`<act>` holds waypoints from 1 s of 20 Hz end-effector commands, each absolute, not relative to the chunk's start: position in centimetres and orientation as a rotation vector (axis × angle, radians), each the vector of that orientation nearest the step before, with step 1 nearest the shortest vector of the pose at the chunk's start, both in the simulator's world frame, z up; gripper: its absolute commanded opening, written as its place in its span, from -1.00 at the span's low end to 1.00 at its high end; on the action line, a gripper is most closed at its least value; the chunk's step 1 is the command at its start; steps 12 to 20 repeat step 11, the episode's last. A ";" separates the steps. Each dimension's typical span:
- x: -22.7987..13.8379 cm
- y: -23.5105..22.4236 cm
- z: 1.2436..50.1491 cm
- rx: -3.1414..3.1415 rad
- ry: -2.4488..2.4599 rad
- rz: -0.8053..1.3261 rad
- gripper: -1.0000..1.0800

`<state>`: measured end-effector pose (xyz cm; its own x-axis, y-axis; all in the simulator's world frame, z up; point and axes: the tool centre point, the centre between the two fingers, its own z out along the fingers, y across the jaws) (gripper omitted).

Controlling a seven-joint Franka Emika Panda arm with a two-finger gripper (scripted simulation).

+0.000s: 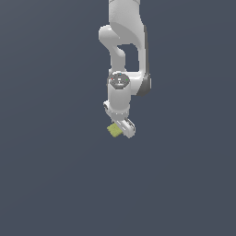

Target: Pick up the object and move it to a goal position.

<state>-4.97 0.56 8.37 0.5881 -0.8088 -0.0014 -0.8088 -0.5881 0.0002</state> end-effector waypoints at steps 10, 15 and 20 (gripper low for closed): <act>-7.0 -2.4 11.4 -2.799 1.425 0.001 -1.00; -7.0 -2.4 11.4 -2.799 1.425 0.001 -1.00; -7.0 -2.4 11.4 -2.799 1.425 0.001 -1.00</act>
